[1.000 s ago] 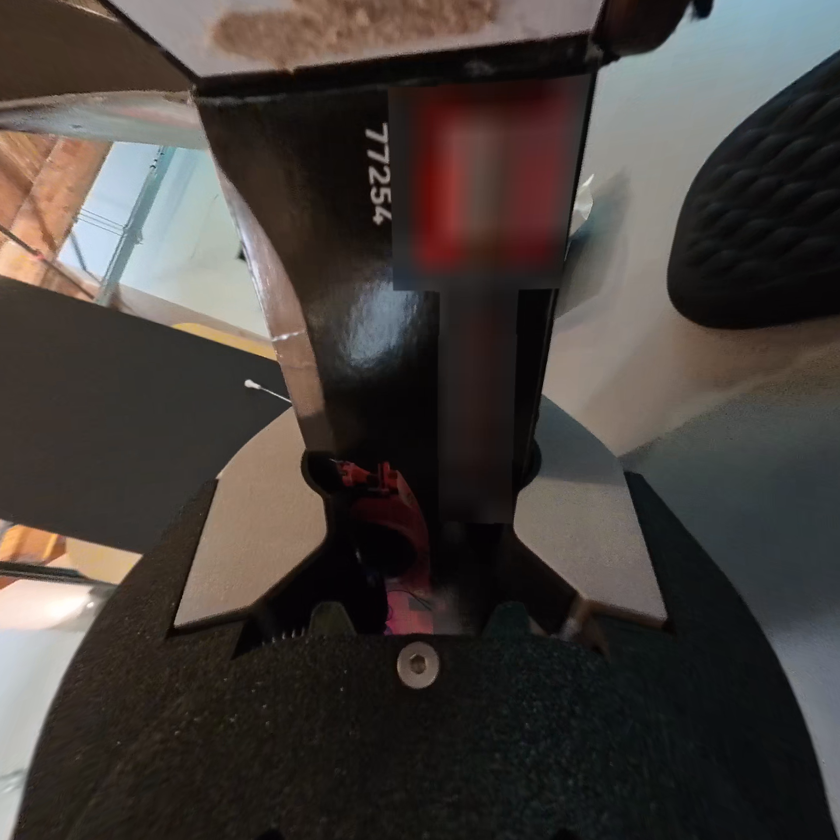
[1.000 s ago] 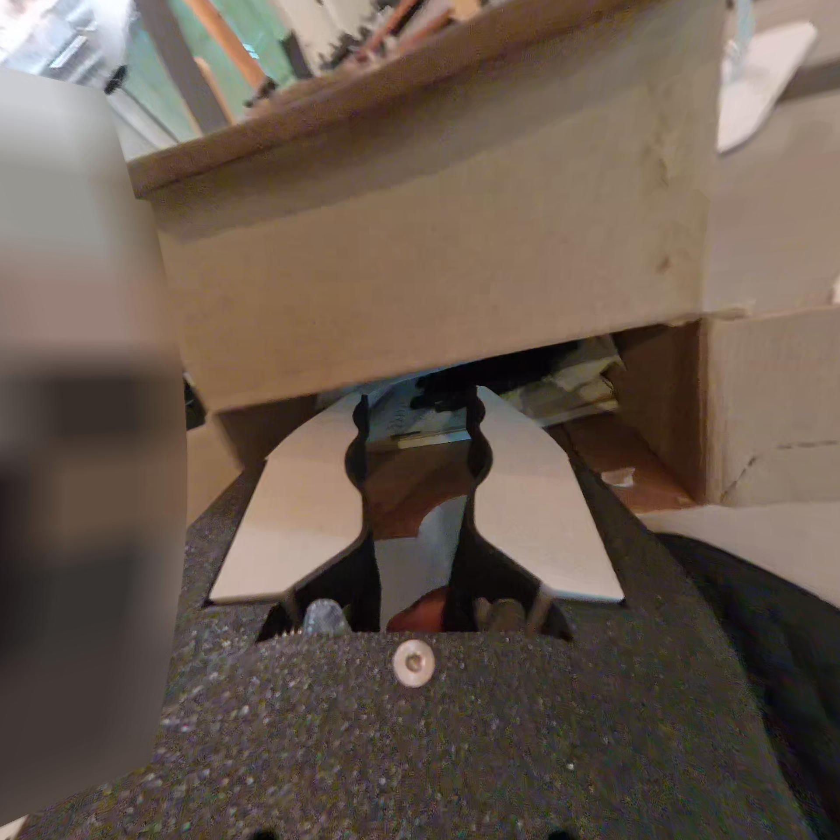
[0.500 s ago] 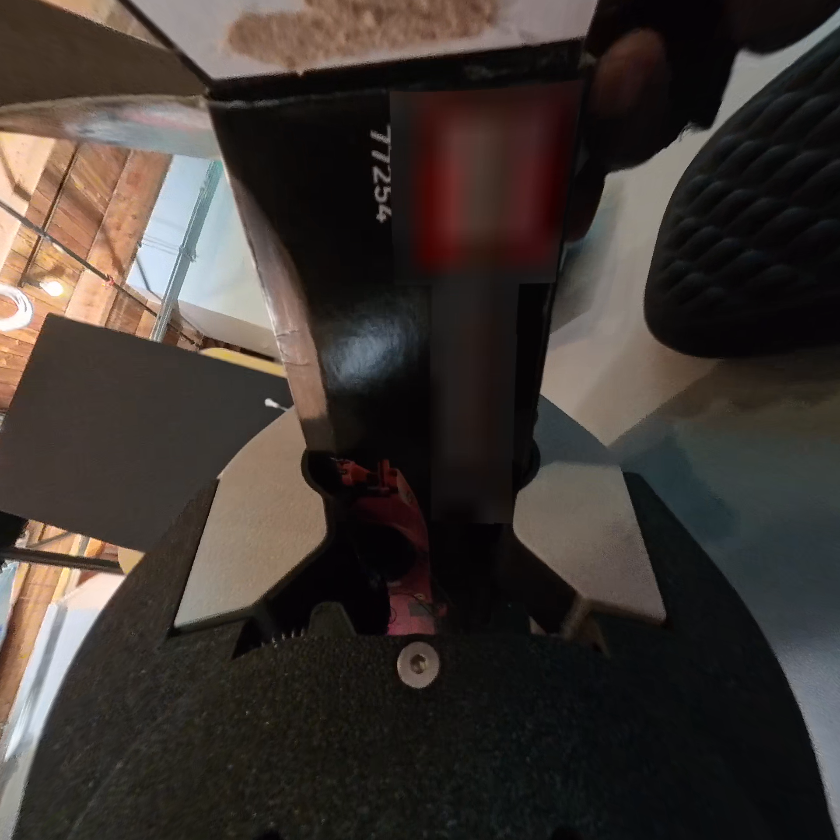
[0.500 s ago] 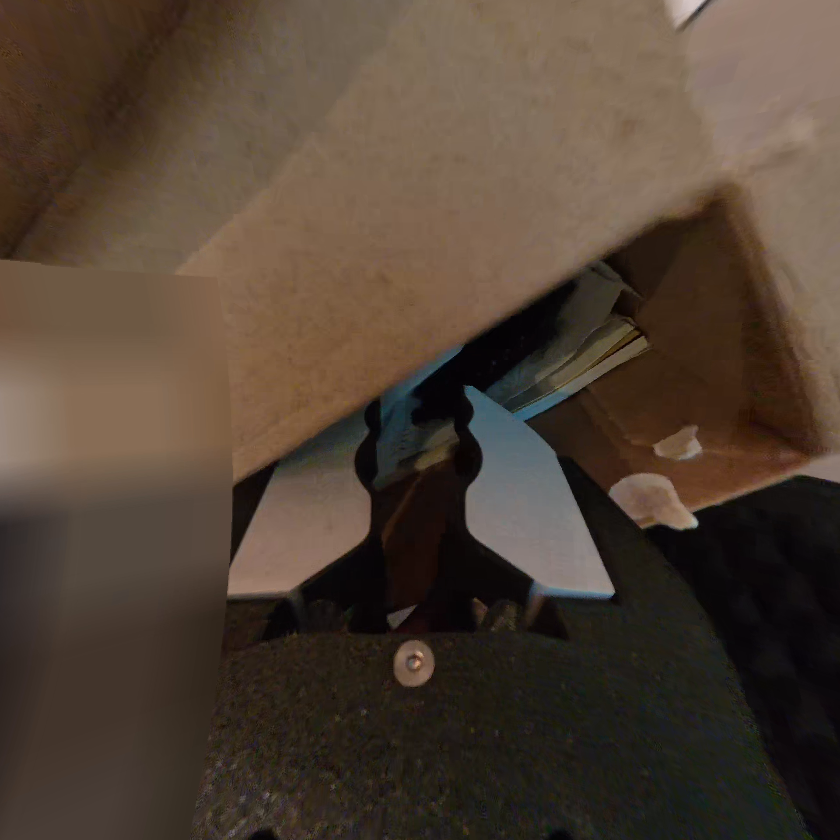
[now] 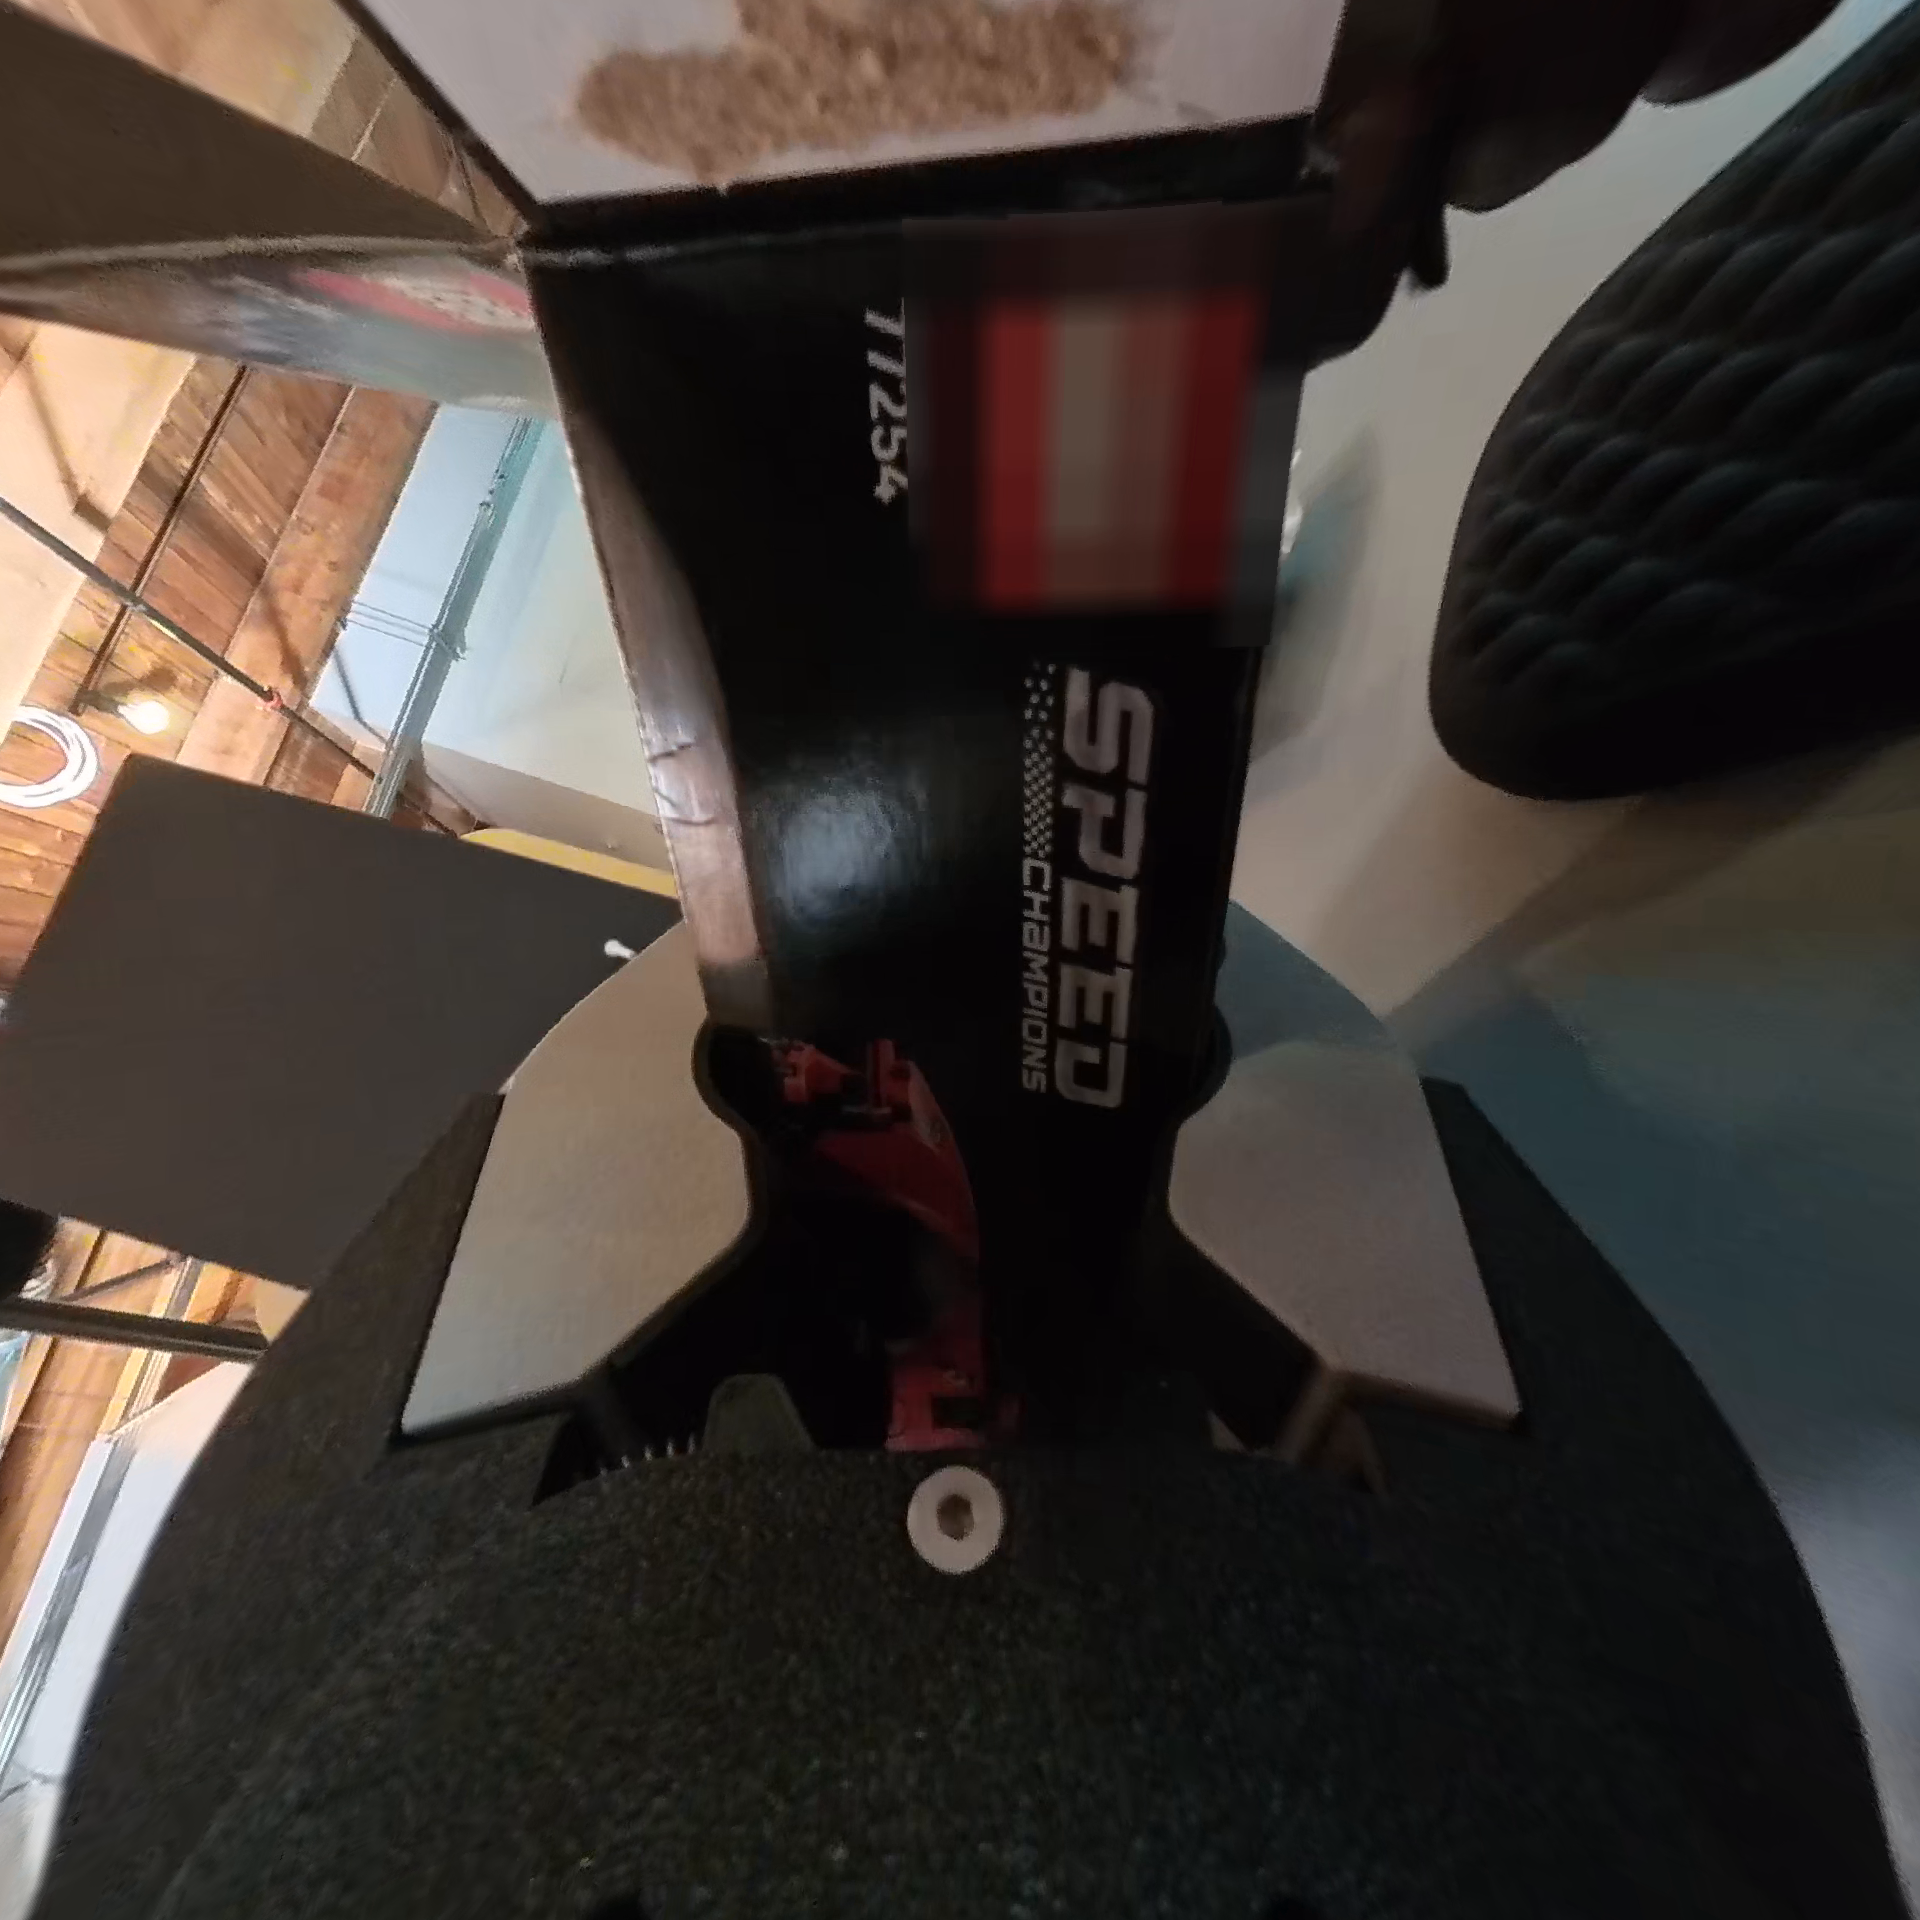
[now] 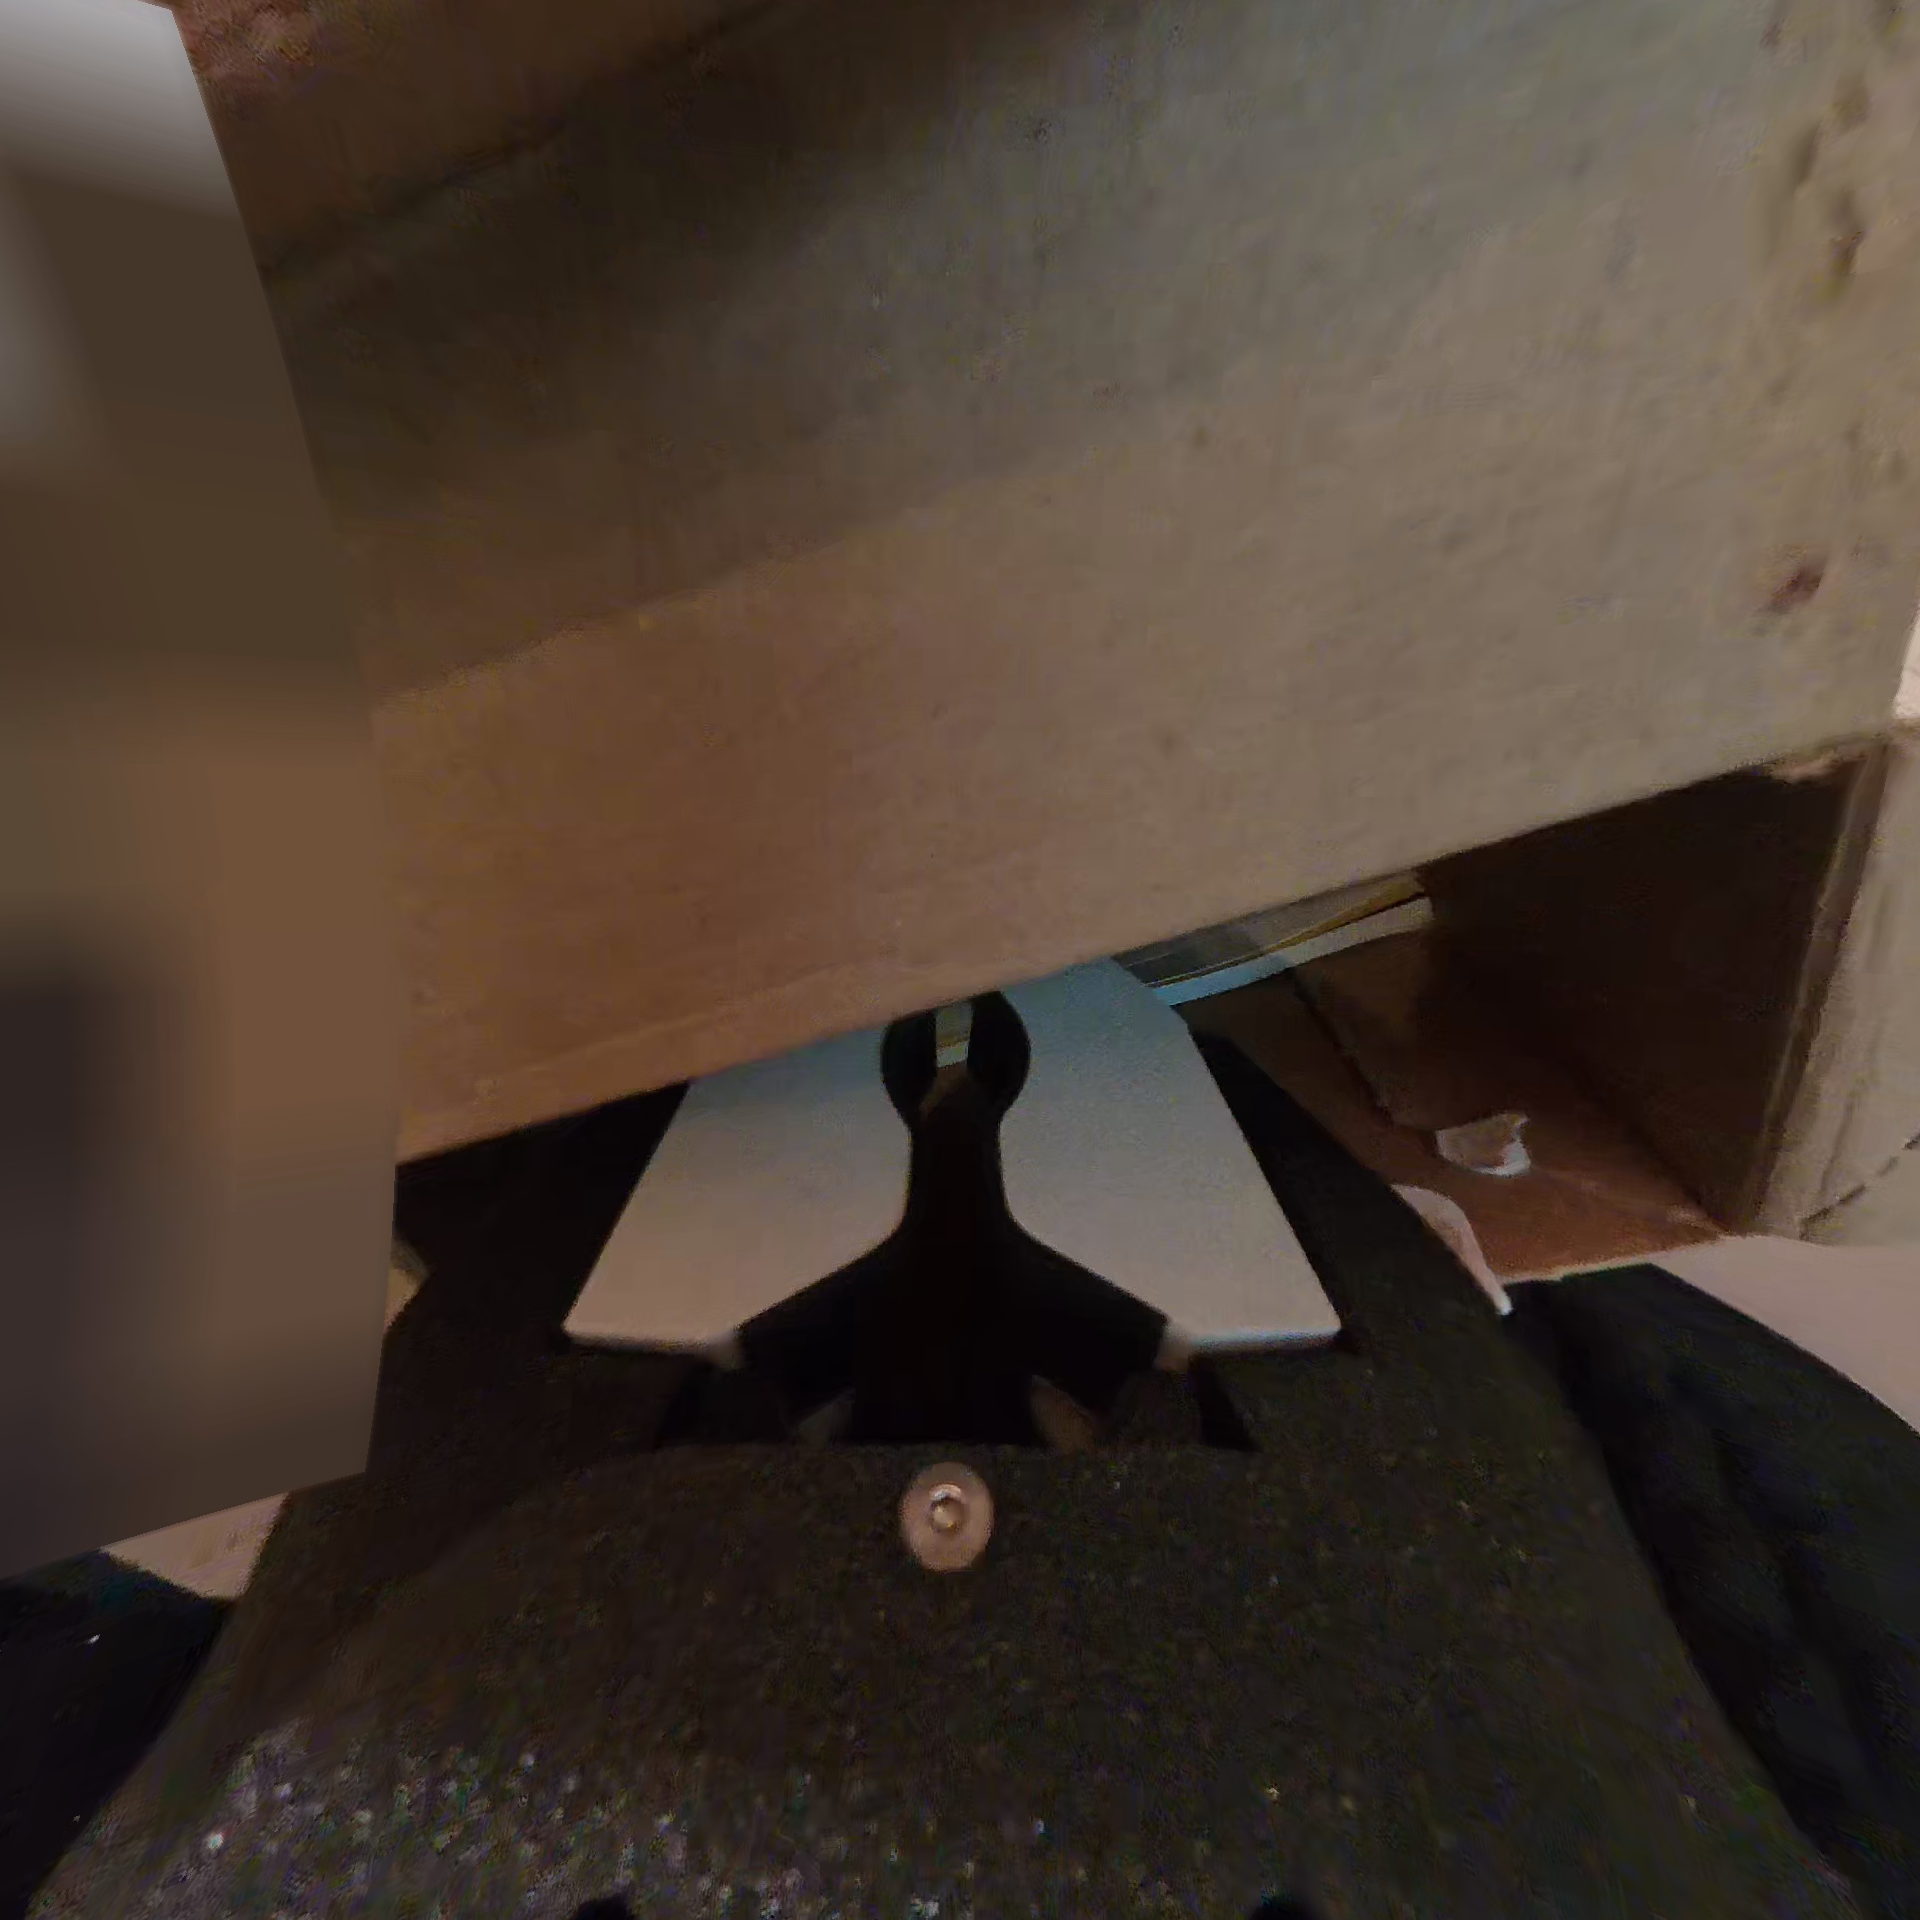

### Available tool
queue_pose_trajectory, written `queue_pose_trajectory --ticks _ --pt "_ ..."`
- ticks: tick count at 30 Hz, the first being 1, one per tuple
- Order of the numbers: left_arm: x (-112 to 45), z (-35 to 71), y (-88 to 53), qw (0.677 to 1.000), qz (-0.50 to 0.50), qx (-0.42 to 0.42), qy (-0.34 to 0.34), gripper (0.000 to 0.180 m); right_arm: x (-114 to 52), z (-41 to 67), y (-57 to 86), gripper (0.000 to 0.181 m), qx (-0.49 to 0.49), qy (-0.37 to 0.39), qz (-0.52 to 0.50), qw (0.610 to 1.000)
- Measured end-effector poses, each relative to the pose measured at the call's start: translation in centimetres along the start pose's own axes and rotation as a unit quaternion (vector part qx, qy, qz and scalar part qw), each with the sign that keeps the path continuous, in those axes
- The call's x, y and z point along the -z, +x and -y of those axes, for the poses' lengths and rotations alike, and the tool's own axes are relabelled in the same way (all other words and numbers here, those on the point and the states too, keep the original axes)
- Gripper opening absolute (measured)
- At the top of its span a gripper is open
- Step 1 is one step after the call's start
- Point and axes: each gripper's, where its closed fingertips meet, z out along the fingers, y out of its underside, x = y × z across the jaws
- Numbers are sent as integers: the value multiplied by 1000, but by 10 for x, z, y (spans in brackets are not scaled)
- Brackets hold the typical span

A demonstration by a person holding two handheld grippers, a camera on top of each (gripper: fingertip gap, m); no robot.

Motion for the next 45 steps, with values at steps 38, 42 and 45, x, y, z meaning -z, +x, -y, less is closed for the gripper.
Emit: queue_pose_trajectory --ticks 38,42,45 --pt "8 -89 -104 940 8 338 50 87 21 209 -102 0 227 149 100 957" --pt "12 -100 -109 929 13 365 53 87 9 201 -113 0 251 101 144 952" --pt "15 -100 -108 931 6 359 67 87 10 187 -118 0 379 48 150 912"
